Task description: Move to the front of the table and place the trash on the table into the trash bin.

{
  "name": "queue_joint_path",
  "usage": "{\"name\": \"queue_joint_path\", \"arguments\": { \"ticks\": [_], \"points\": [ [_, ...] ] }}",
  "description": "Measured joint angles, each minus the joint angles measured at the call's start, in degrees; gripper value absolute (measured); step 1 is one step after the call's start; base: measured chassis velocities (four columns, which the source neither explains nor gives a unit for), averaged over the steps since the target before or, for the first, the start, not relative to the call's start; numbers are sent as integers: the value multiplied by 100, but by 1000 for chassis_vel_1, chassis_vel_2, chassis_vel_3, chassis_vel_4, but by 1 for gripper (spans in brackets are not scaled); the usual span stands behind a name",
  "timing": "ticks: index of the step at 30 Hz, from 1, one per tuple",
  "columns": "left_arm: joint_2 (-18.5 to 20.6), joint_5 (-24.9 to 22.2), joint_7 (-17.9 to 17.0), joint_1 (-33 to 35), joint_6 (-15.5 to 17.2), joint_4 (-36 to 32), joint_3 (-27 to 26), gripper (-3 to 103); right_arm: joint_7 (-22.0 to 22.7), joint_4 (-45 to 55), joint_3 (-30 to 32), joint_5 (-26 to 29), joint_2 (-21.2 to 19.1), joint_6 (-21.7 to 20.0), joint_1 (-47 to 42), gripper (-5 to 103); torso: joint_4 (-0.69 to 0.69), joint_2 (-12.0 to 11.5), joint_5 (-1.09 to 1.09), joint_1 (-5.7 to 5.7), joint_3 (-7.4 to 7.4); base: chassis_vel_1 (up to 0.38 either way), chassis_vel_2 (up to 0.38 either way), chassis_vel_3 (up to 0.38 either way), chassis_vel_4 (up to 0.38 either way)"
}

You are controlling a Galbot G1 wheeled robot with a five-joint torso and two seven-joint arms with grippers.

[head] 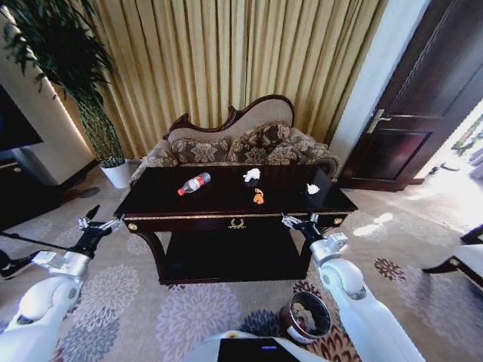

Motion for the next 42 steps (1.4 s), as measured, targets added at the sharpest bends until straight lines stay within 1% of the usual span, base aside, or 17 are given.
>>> {"name": "queue_joint_path", "arguments": {
  "ticks": [7,15,16,18,25,29,31,34,36,38,39,41,42],
  "points": [
    [-10,112,57,32,9,-7,-35,100,1,44,9,-21,31,3,-30,100,1,0,-1,-1,0,-21,29,19,-20],
    [-14,138,79,62,10,-37,-55,100,5,72,11,-44,58,4,-53,100,1,1,0,-1,0,-42,52,53,-53],
    [-16,138,80,64,8,-38,-54,100,7,73,20,-51,69,5,-64,100,-1,0,0,-1,0,-53,62,51,-59],
    [-18,138,80,66,-3,-39,-55,100,9,74,27,-61,78,7,-77,100,1,0,0,-1,0,-53,47,68,-59],
    [-28,96,80,99,-66,-55,-65,100,40,90,72,-74,111,90,-118,100,0,0,0,0,0,-34,42,39,-41],
    [-88,6,65,105,-112,-82,-101,100,157,202,87,37,96,90,-65,100,0,1,0,-1,0,0,0,0,0],
    [-122,-27,42,109,-112,-118,-130,100,203,236,78,78,56,47,-28,100,0,1,0,-1,-1,0,0,0,0],
    [-193,-86,-148,148,-25,-271,-236,100,381,363,11,437,-217,-298,184,100,1,2,1,-2,-1,0,0,0,0],
    [-199,-86,-185,161,-9,-303,-258,100,411,373,1,520,-268,-361,226,100,1,2,0,-2,-1,0,0,0,0],
    [-229,-82,-311,214,43,-415,-330,100,540,365,-65,902,-527,-579,465,100,0,2,0,-1,0,0,0,0,0],
    [-229,-82,-311,214,43,-415,-330,100,540,365,-65,902,-527,-579,465,100,0,2,0,-1,0,0,0,0,0],
    [-286,-31,-441,238,65,-473,-347,100,579,216,-119,1161,-752,-684,694,100,1,2,1,-1,0,0,0,0,0],
    [-286,-31,-441,238,65,-473,-347,100,579,216,-119,1161,-752,-684,694,100,1,2,1,-1,0,0,0,0,0]
  ]
}}
